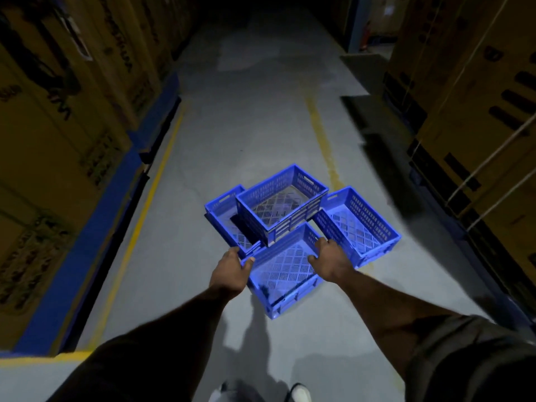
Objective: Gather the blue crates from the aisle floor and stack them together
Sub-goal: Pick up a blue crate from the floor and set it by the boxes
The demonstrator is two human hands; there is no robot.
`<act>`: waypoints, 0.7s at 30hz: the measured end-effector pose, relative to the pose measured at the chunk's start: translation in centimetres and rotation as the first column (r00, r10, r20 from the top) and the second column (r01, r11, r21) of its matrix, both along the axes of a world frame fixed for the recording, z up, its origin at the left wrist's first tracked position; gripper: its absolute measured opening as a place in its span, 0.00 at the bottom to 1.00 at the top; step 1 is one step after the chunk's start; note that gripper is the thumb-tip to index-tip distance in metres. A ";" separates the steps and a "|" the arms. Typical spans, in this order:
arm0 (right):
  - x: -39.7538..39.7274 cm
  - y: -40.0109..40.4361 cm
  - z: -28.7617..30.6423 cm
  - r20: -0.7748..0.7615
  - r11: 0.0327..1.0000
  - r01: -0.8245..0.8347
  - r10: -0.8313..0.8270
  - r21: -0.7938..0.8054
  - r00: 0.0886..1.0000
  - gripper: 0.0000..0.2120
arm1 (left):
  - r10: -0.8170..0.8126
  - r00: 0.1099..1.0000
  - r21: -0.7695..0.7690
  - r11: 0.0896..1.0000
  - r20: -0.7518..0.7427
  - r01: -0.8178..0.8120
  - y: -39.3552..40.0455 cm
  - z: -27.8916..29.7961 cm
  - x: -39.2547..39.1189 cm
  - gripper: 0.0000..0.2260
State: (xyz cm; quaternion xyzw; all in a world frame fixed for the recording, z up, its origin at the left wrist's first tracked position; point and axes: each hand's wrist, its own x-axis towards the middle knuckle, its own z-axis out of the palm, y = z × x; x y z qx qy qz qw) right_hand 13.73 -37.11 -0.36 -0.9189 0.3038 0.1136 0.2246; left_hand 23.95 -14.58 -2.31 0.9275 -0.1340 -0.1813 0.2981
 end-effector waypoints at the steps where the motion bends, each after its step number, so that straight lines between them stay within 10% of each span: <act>1: 1.2 -0.8 0.0 -0.002 1.000 -0.003 0.003 0.001 1.000 0.24 | 0.022 1.000 -0.011 1.000 -0.015 -0.022 -0.8 -0.2 1.0 0.20; 21: 27.5 -16.9 -2.8 -0.044 0.999 0.042 -0.043 -0.021 0.998 0.20 | 0.162 0.968 0.012 0.987 -0.192 -0.162 -18.5 -6.3 26.6 0.25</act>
